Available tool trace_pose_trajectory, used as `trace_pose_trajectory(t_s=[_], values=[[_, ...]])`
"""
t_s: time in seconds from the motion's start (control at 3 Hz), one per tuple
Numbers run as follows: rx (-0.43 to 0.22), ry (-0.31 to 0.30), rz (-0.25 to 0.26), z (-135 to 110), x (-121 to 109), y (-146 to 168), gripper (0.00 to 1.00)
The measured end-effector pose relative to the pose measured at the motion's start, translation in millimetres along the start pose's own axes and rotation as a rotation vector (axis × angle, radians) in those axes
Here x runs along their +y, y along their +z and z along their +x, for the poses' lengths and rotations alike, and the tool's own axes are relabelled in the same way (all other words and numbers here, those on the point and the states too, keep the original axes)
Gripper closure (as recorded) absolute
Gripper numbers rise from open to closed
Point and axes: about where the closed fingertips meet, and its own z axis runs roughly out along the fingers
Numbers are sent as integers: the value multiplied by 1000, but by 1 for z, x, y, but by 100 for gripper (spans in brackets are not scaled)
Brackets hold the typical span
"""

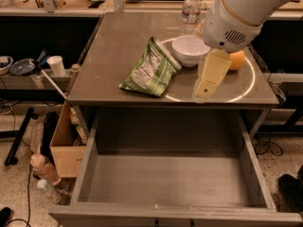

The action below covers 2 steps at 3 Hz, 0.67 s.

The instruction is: Place green jalapeno chip bag into top drawer

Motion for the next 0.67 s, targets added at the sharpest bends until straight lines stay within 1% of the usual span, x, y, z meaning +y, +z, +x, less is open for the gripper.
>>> trace_pose_trajectory(t_s=[0.33,0.67], values=[[-13,16,34,9,3,-4,0],[-43,-5,57,5,0,3,0]])
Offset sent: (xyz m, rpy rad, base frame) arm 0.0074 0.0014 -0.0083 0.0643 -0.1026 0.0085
